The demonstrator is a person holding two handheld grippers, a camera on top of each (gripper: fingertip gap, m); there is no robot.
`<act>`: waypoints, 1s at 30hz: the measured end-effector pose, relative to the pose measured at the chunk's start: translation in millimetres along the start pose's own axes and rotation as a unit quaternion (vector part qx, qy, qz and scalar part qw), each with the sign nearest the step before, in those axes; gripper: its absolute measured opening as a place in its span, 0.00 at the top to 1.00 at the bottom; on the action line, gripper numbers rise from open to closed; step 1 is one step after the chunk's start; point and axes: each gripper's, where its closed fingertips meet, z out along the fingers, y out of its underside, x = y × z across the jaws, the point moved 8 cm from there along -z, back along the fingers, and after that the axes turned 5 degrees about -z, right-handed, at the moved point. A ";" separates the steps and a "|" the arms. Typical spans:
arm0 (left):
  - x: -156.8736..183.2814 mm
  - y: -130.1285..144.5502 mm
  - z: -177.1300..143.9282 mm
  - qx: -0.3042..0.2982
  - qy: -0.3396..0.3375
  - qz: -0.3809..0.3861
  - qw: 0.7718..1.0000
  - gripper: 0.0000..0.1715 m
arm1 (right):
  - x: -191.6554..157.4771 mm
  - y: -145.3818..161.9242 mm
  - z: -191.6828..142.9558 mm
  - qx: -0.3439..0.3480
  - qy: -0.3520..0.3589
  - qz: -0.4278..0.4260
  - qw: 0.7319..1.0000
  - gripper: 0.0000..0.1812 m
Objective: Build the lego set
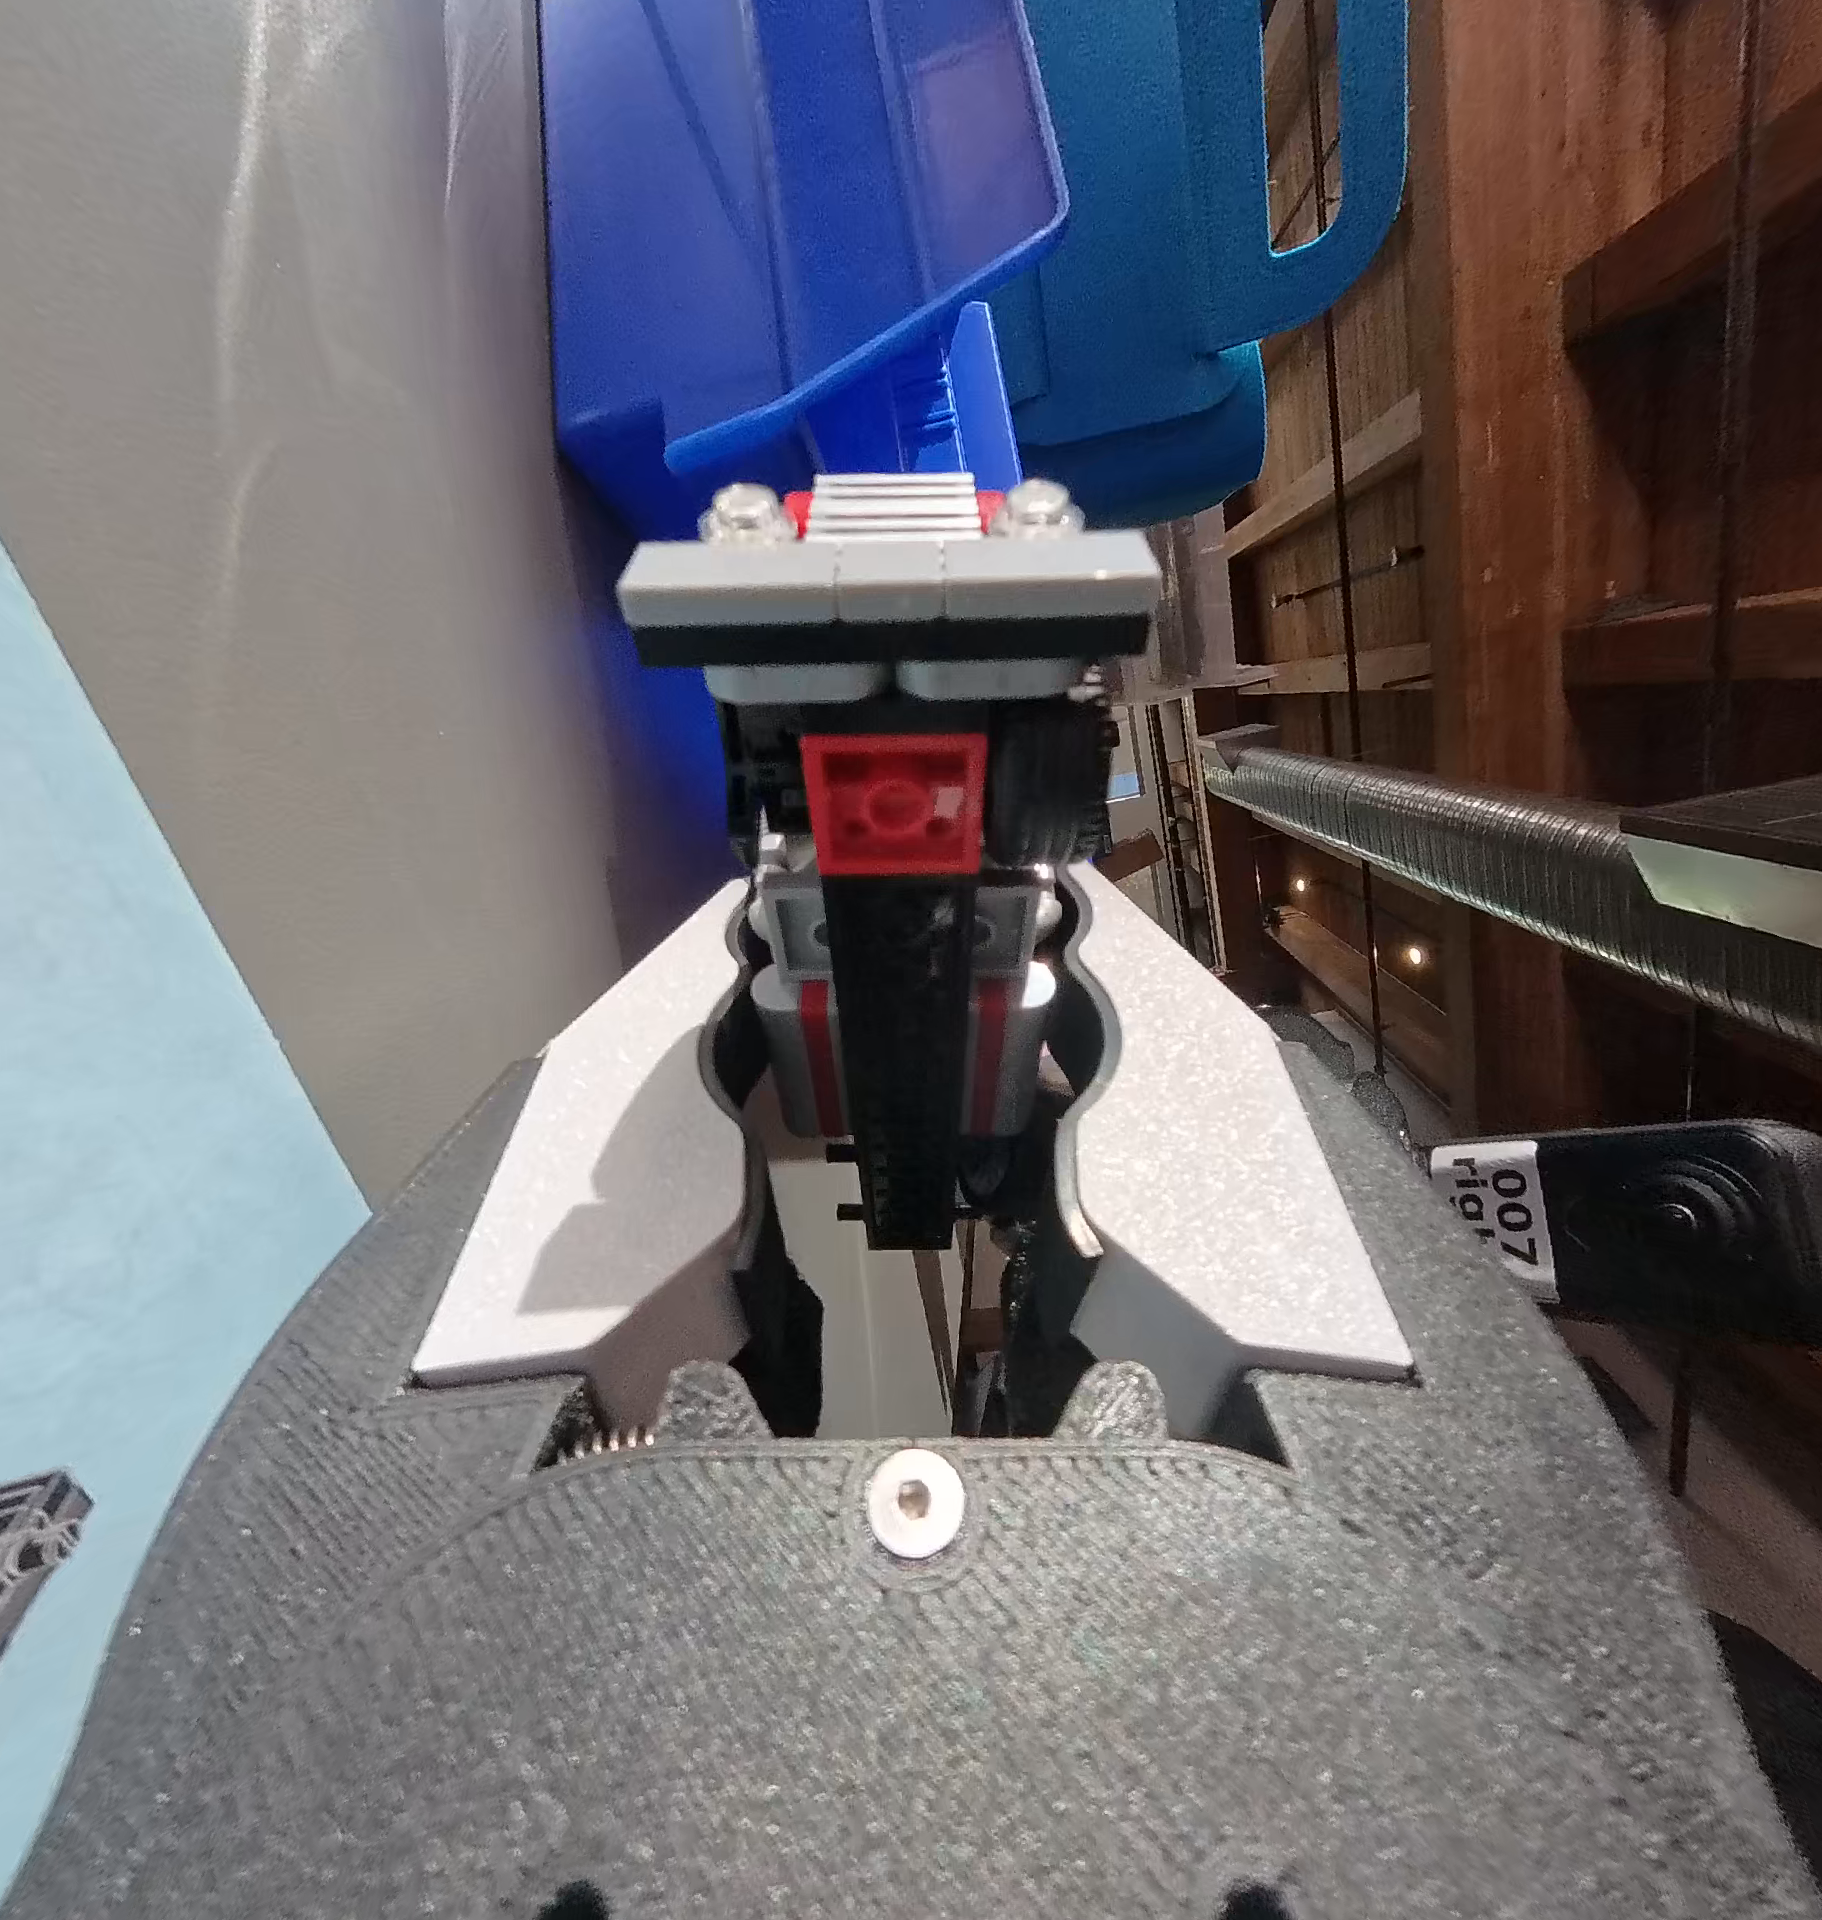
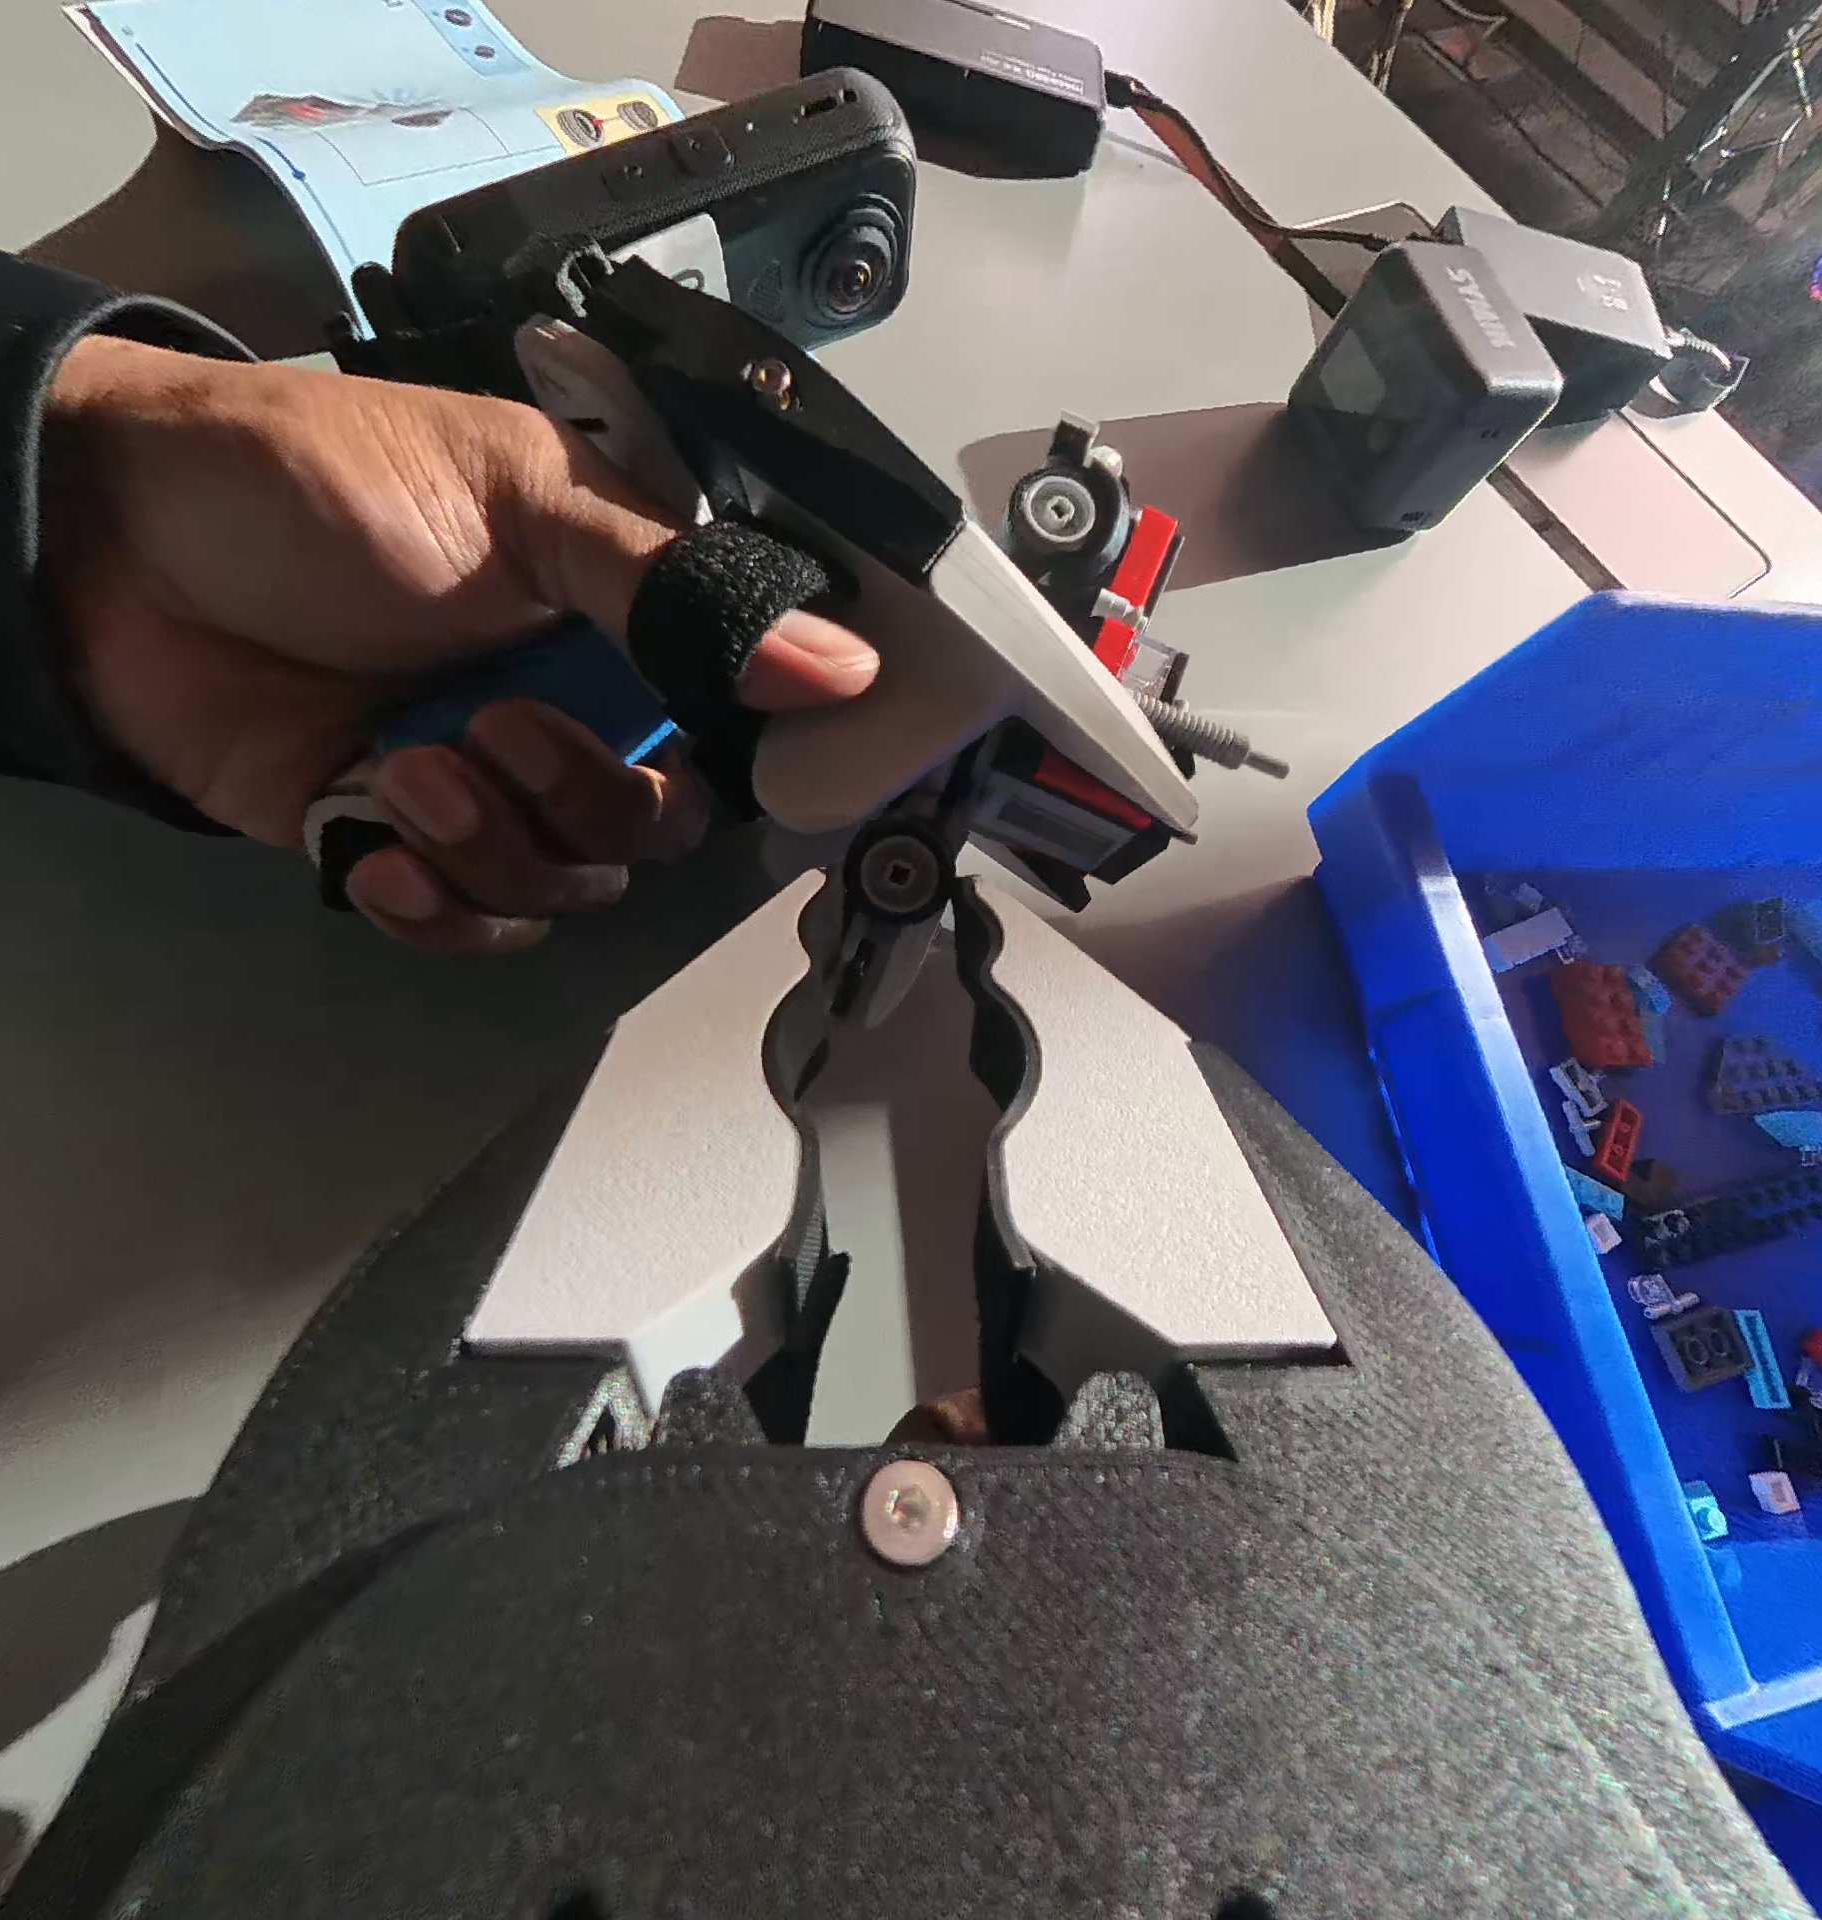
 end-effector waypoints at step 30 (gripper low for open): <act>-1.0 -0.6 -0.3 0.003 0.041 -0.054 0.998 0.69 | 6.6 21.5 -7.8 0.100 -0.035 0.218 0.970 0.75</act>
